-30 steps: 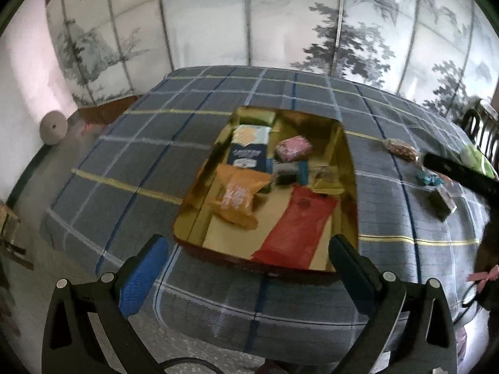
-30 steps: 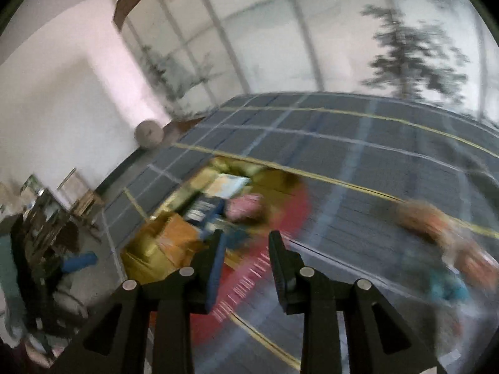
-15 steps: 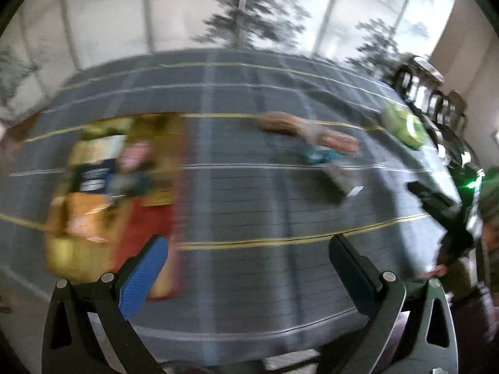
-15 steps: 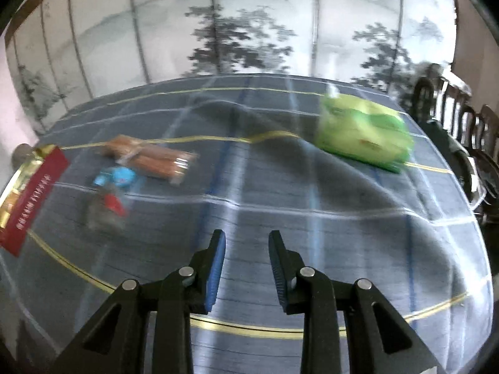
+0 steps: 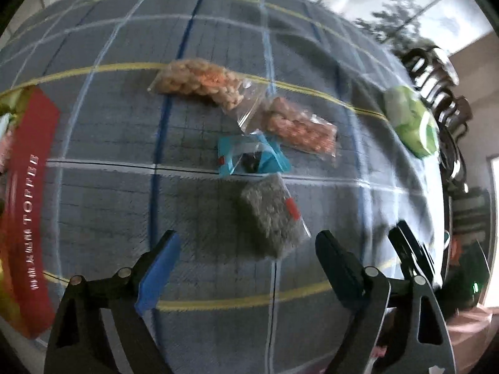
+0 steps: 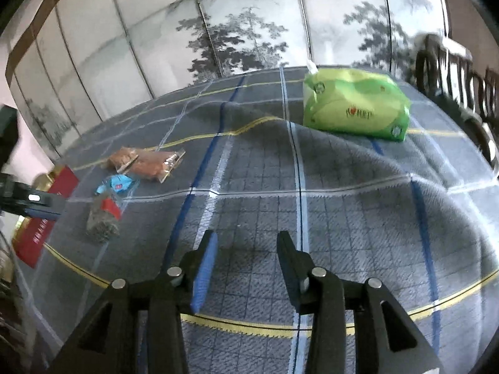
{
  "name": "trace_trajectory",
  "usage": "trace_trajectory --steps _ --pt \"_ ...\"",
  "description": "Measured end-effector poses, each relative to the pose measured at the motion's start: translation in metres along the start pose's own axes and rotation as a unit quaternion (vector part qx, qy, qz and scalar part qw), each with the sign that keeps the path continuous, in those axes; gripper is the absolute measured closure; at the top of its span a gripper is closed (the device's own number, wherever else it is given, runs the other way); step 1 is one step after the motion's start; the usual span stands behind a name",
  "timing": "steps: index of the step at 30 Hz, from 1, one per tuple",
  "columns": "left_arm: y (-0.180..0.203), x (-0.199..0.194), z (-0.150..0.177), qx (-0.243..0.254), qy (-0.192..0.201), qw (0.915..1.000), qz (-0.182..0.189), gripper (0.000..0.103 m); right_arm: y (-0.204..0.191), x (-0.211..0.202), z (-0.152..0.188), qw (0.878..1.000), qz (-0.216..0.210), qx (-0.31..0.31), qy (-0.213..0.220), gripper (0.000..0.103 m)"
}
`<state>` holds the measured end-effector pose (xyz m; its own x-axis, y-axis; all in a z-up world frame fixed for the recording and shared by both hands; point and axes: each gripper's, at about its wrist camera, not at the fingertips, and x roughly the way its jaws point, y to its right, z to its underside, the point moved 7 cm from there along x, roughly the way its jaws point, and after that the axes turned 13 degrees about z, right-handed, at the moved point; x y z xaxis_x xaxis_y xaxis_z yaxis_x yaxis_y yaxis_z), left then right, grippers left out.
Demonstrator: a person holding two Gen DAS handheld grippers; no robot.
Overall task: Organize snacks
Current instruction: 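Grasp the dark grey seed pack with the left gripper, then grasp the orange peanut bag with the right gripper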
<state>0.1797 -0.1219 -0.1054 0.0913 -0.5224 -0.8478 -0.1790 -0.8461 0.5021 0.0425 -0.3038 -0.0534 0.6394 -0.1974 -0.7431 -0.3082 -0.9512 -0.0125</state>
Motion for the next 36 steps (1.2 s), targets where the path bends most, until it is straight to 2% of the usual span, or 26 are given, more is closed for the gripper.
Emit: trace_trajectory --steps 5,6,7,8,9,10,11,12,15,18,20,25,27,29,31,36 --pt "0.008 0.016 -0.005 0.004 -0.005 0.9997 -0.023 0.019 0.0 -0.002 0.0 1.0 -0.024 0.012 0.007 0.062" --pt "0.009 0.019 -0.005 0.008 -0.008 0.9994 -0.034 0.022 -0.001 -0.002 0.0 0.999 -0.029 0.013 0.007 0.062" --pt "0.009 0.023 -0.003 0.012 -0.012 0.9988 -0.046 0.033 -0.001 -0.002 0.0 0.999 -0.033 0.013 0.006 0.062" --pt "0.01 0.027 -0.002 0.014 -0.017 0.9986 -0.048 0.036 -0.001 -0.002 0.0 0.999 -0.037 0.014 0.006 0.062" --pt "0.011 0.027 -0.001 0.022 -0.012 0.9981 -0.056 0.045 0.0 -0.001 0.0 0.999 -0.04 0.017 0.005 0.062" --pt "0.015 0.027 -0.001 0.037 -0.005 0.9972 -0.065 0.064 0.001 -0.001 0.0 0.999 -0.042 0.02 0.004 0.062" --pt "0.017 0.028 -0.001 0.047 -0.005 0.9959 -0.077 0.069 0.002 -0.001 0.0 0.999 -0.045 0.023 0.004 0.062" --pt "0.018 0.028 0.001 0.053 -0.008 0.995 -0.084 0.07 0.003 -0.002 0.0 0.999 -0.047 0.026 0.004 0.062" --pt "0.014 0.019 0.013 0.028 -0.013 0.9985 -0.046 0.071 0.002 -0.001 -0.001 0.998 -0.054 0.024 0.001 0.062" --pt "0.008 0.002 0.025 0.042 0.001 0.9979 -0.05 0.071 -0.015 -0.007 -0.008 0.996 -0.083 -0.033 0.01 0.062" --pt "0.002 -0.008 0.036 0.042 0.004 0.9983 -0.041 0.071 -0.039 -0.009 -0.016 0.988 -0.108 -0.111 0.007 0.062" --pt "-0.013 -0.031 0.055 0.035 0.014 0.9988 -0.032 0.071 -0.096 0.006 -0.049 0.96 -0.166 -0.225 -0.006 0.062" --pt "-0.017 -0.037 0.059 0.033 0.015 0.9989 -0.028 0.071 -0.123 0.02 -0.061 0.945 -0.167 -0.282 -0.012 0.062" --pt "-0.02 -0.044 0.061 0.033 0.022 0.9988 -0.028 0.071 -0.145 0.035 -0.064 0.926 -0.173 -0.334 -0.039 0.062" --pt "-0.023 -0.049 0.061 0.034 0.027 0.9986 -0.029 0.071 -0.162 0.055 -0.064 0.905 -0.147 -0.395 -0.056 0.062" --pt "-0.026 -0.052 0.058 0.03 0.029 0.9989 -0.021 0.071 -0.185 0.073 -0.069 0.876 -0.163 -0.446 -0.088 0.06"
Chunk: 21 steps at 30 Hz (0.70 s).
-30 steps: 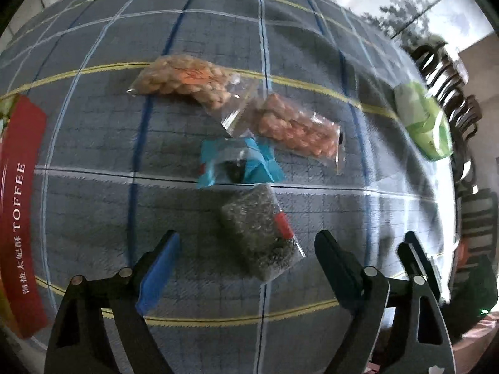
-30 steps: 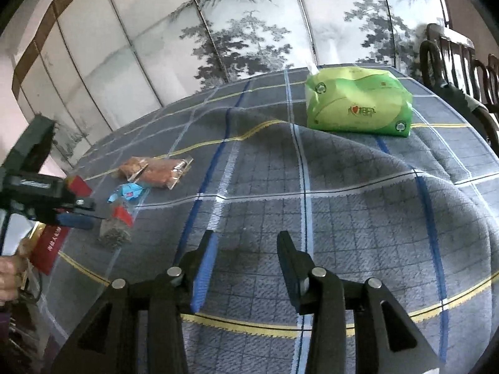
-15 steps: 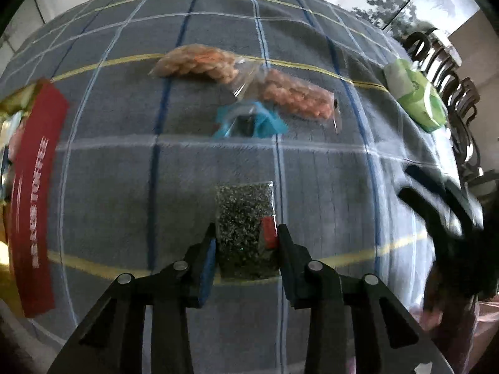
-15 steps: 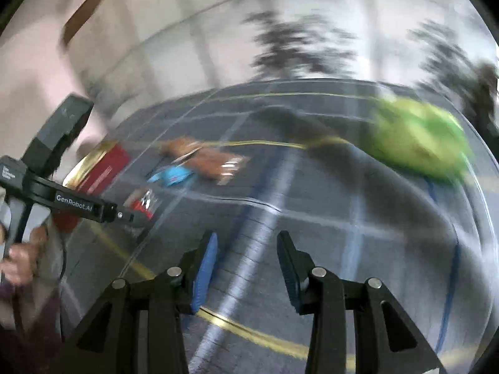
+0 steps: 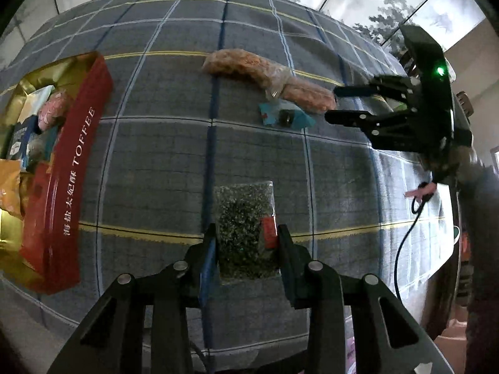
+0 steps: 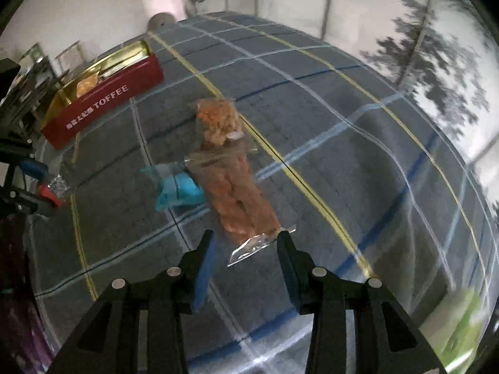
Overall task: Organize snacks
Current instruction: 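Grasp the orange peanut bag with the right gripper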
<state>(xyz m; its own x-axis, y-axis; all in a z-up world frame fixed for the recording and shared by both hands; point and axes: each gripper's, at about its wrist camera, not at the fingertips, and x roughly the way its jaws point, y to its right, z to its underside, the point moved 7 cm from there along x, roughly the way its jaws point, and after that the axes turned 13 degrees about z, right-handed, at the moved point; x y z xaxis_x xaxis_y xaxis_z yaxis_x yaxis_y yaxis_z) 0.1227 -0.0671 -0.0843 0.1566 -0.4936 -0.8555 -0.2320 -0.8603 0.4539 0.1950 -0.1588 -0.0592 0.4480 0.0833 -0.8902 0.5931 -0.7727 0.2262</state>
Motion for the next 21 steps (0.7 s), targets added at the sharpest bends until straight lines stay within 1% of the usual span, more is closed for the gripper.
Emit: trace_trajectory --steps 1,2,4,8,11,14,15,17,19,21 --pt "0.0 0.001 -0.001 -0.001 0.0 1.0 0.0 0.071 -0.001 0.002 -0.002 1.0 -0.002 -0.01 -0.006 0.051" --pt "0.0 0.001 -0.002 -0.003 -0.001 1.0 0.003 0.071 -0.002 0.005 -0.007 1.0 0.005 -0.02 -0.007 0.047" --pt "-0.001 -0.001 -0.001 -0.005 -0.001 0.9999 0.009 0.071 -0.004 0.004 -0.011 0.999 0.016 -0.033 -0.008 0.047" --pt "-0.005 -0.007 0.0 -0.005 0.003 0.9999 0.009 0.071 -0.001 -0.001 -0.02 0.997 0.041 -0.072 -0.011 0.045" --pt "-0.007 -0.007 -0.002 -0.008 0.005 0.9999 0.013 0.071 -0.006 0.004 -0.027 0.995 0.024 -0.092 -0.027 0.044" --pt "-0.007 -0.007 -0.002 -0.007 0.002 0.9999 0.013 0.071 -0.014 0.018 -0.031 0.992 0.022 -0.119 -0.039 0.044" --pt "-0.008 -0.008 -0.002 -0.006 0.003 0.9999 0.012 0.071 -0.018 0.025 -0.031 0.992 0.003 -0.117 -0.051 0.044" --pt "-0.009 -0.013 -0.002 -0.003 0.009 0.9999 0.013 0.072 -0.015 0.031 -0.033 0.994 -0.013 -0.093 -0.058 0.047" --pt "-0.007 -0.023 -0.004 0.002 0.021 0.9996 0.016 0.078 -0.009 0.027 -0.032 0.997 -0.007 -0.062 -0.053 0.06" --pt "-0.004 -0.029 -0.005 0.009 0.034 0.9993 0.017 0.078 -0.006 0.019 -0.019 0.998 0.005 -0.034 -0.047 0.063"
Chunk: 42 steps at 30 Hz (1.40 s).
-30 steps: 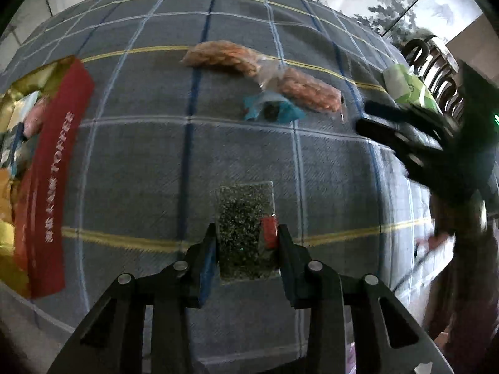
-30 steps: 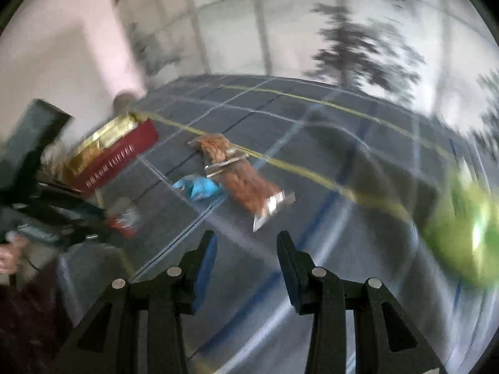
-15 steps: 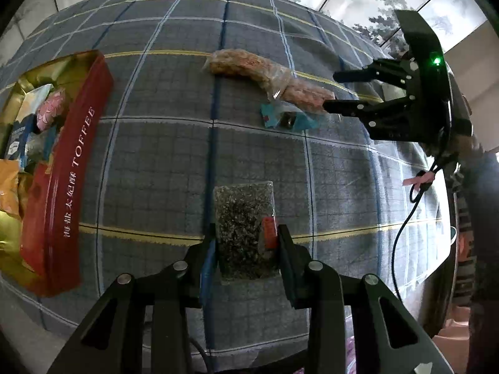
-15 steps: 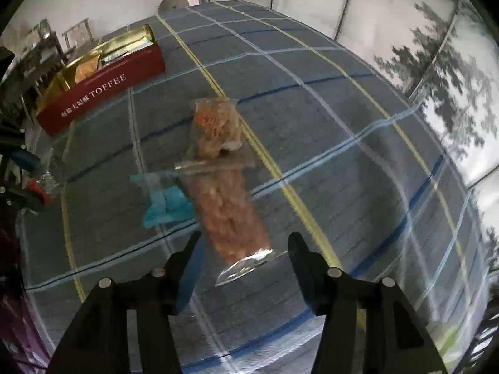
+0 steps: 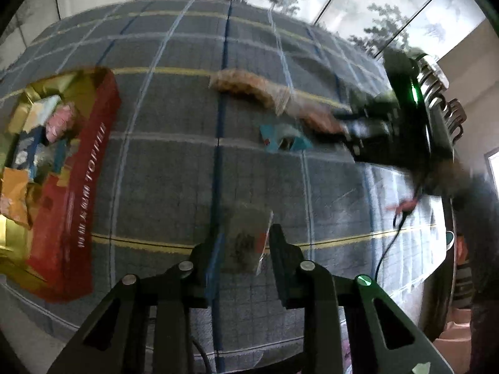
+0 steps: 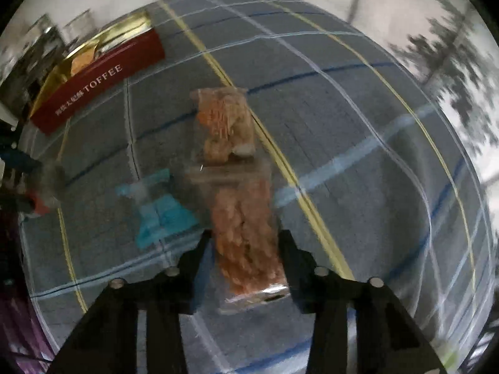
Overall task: Organize snacks
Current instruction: 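Grasp the orange peanut bag with the right gripper, then carry the grey seed pack into the gold tin and open the left gripper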
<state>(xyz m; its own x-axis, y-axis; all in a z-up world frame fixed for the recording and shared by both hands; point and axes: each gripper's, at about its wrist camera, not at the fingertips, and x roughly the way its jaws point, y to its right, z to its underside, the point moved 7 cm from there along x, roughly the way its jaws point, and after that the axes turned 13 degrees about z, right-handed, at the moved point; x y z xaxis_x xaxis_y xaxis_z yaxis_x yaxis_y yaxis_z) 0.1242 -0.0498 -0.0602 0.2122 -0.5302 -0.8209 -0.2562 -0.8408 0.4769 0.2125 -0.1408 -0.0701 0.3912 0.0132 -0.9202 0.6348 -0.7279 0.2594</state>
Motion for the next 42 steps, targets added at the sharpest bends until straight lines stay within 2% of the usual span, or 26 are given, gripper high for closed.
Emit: trace_trajectory --steps 3,5,6,9,11,13,15,16,18,19,20,21,22,24,27,30,34,37,42 --pt "0.003 -0.006 0.001 0.012 0.007 0.9999 0.002 0.078 0.006 -0.013 0.031 0.998 0.023 0.054 0.004 0.065" --pt "0.002 -0.008 0.004 0.006 0.003 0.9999 0.015 0.078 0.009 -0.025 0.057 0.993 0.033 0.112 0.013 0.065" --pt "0.001 -0.009 0.006 0.004 0.004 0.9998 0.018 0.078 0.011 -0.03 0.069 0.989 0.036 0.139 0.017 0.065" --pt "-0.003 -0.003 0.01 0.017 -0.012 0.9998 -0.001 0.078 0.016 -0.053 0.107 0.968 0.049 0.242 0.051 0.065" --pt "-0.001 0.003 0.008 0.042 -0.018 0.9989 -0.009 0.072 0.017 -0.066 0.127 0.958 0.045 0.275 0.073 0.065" --pt "0.004 0.015 0.006 0.064 -0.037 0.9972 -0.01 0.052 0.01 -0.076 0.14 0.948 0.046 0.302 0.093 0.065" --pt "0.007 0.022 0.003 0.083 -0.025 0.9961 -0.012 0.04 0.007 -0.077 0.147 0.94 0.041 0.323 0.107 0.065" --pt "0.006 0.029 0.001 0.095 -0.022 0.9947 -0.031 0.036 0.005 -0.079 0.151 0.934 0.04 0.337 0.115 0.065" --pt "0.006 0.045 0.001 0.112 -0.038 0.9921 -0.042 0.037 0.0 -0.078 0.155 0.929 0.035 0.347 0.12 0.065" --pt "0.005 0.058 0.003 0.125 -0.052 0.9896 -0.049 0.048 -0.001 -0.078 0.155 0.928 0.034 0.351 0.122 0.065" --pt "0.001 0.065 0.004 0.128 -0.063 0.9882 -0.056 0.063 -0.002 -0.078 0.155 0.927 0.035 0.351 0.123 0.065" --pt "0.0 0.071 0.006 0.14 -0.064 0.9853 -0.073 0.072 -0.004 -0.079 0.154 0.928 0.036 0.349 0.125 0.065" --pt "0.003 0.074 0.008 0.169 -0.056 0.9793 -0.097 0.071 -0.006 -0.079 0.152 0.928 0.037 0.347 0.127 0.065" --pt "0.006 0.074 0.011 0.178 -0.046 0.9767 -0.11 0.072 -0.006 -0.081 0.151 0.926 0.036 0.35 0.135 0.065" --pt "0.008 0.067 0.017 0.16 -0.032 0.9809 -0.106 0.072 -0.008 -0.083 0.145 0.919 0.032 0.364 0.148 0.065" --pt "0.013 0.044 0.025 0.135 -0.009 0.9874 -0.082 0.072 -0.012 -0.081 0.142 0.908 0.025 0.388 0.159 0.065" --pt "0.014 0.012 0.036 0.114 0.012 0.9907 -0.073 0.072 -0.021 -0.07 0.138 0.897 0.042 0.412 0.152 0.065" --pt "0.011 -0.008 0.044 0.099 0.022 0.9929 -0.061 0.072 -0.021 -0.07 0.135 0.894 0.075 0.417 0.144 0.065" --pt "-0.007 -0.039 0.05 0.074 0.043 0.9949 -0.054 0.072 -0.017 -0.064 0.137 0.89 0.088 0.429 0.127 0.065"
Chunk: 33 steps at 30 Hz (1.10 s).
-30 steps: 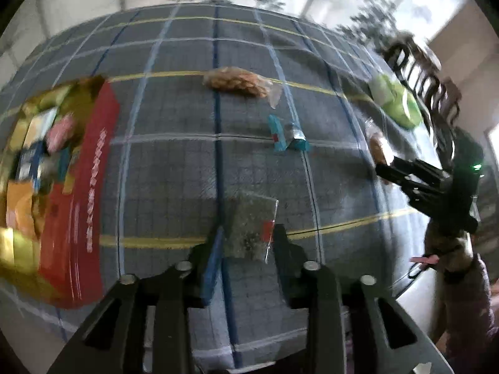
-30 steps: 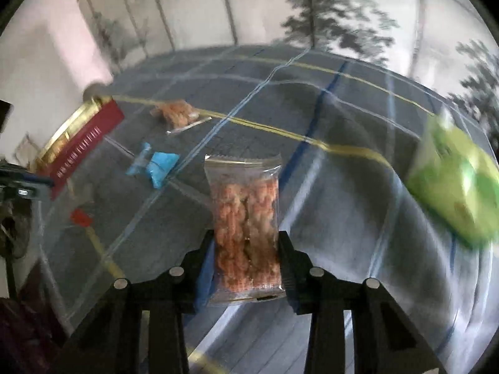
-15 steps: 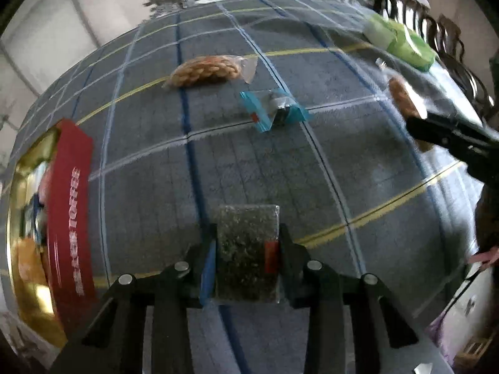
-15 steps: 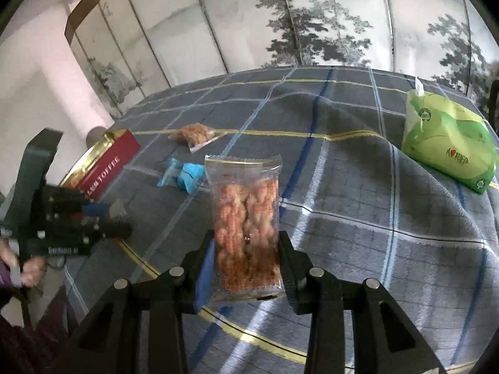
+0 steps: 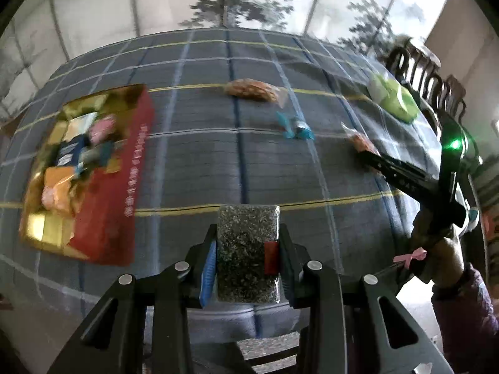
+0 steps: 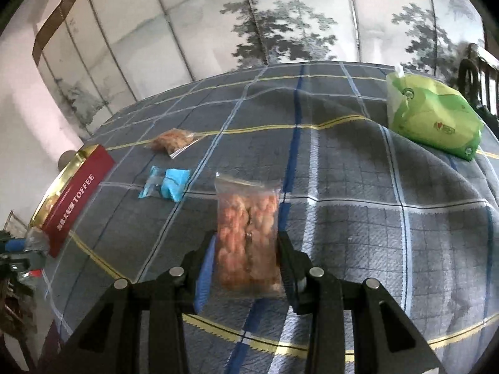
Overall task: Organize snacks
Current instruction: 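Carry the grey seed pack into the gold tin and open the left gripper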
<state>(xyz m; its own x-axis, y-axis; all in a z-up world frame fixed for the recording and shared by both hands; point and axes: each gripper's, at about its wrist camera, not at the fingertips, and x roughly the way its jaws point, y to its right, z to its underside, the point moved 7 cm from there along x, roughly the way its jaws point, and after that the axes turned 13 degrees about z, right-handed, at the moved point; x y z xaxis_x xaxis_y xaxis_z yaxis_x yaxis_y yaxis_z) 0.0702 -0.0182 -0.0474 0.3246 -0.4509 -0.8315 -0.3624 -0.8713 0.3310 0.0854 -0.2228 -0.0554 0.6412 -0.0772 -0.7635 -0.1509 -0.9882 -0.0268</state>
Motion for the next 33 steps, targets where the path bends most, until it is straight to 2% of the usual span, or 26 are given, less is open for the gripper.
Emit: trace_trajectory --steps 8,12,16,23,33 --pt "-0.08 -0.05 -0.004 -0.049 0.045 0.9967 -0.048 0.072 0.003 0.004 0.003 1.0 0.016 0.003 -0.009 0.065" --pt "-0.124 -0.062 -0.01 -0.072 0.053 0.9935 -0.071 0.072 0.002 0.005 0.003 1.0 0.022 -0.003 -0.009 0.065" --pt "-0.151 -0.062 -0.018 -0.078 0.053 0.9924 -0.078 0.072 -0.001 0.005 0.003 0.999 0.038 -0.016 -0.008 0.065" --pt "-0.17 -0.042 -0.028 -0.057 0.035 0.9931 -0.096 0.072 -0.004 0.004 0.003 0.999 0.046 -0.021 -0.008 0.065" --pt "-0.189 -0.023 -0.032 -0.063 0.019 0.9914 -0.113 0.072 -0.004 0.005 0.002 0.999 0.046 -0.021 -0.008 0.065"
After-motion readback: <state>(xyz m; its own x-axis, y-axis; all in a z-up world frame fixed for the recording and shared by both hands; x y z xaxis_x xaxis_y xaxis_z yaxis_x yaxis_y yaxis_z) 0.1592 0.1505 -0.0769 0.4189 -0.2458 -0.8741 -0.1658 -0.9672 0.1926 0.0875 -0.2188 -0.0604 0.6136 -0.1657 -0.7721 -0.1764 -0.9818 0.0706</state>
